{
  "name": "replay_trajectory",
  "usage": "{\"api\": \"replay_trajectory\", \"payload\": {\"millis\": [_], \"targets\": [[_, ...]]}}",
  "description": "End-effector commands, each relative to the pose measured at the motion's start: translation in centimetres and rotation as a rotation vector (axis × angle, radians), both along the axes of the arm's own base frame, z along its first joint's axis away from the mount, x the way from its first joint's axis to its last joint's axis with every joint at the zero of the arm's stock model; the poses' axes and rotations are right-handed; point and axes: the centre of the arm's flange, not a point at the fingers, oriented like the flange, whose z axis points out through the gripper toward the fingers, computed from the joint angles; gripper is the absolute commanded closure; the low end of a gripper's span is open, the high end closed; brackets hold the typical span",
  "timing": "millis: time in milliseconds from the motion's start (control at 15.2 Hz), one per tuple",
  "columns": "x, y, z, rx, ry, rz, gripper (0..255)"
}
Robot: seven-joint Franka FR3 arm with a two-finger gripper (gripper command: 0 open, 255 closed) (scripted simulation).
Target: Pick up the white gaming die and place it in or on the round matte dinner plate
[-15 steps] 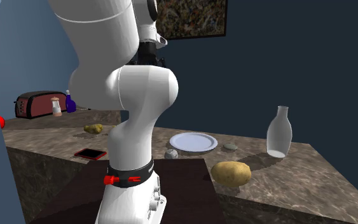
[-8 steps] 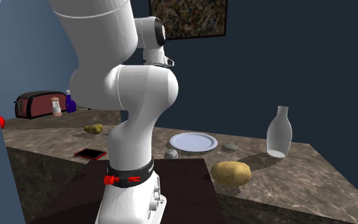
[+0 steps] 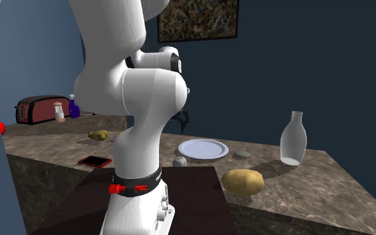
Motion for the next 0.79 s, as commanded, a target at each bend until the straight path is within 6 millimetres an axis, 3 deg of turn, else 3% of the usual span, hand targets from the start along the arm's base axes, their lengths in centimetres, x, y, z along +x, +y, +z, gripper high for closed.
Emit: {"api": "replay_trajectory", "payload": {"millis": [0, 462, 726], "targets": [[0.3, -1.1, -2.6, 0.003, -0.019, 0.001, 0], [1.3, -3.6, -11.3, 0.019, -0.068, 0.004, 0], [1.4, -3.7, -13.4, 0.02, -0.071, 0.005, 0]]}}
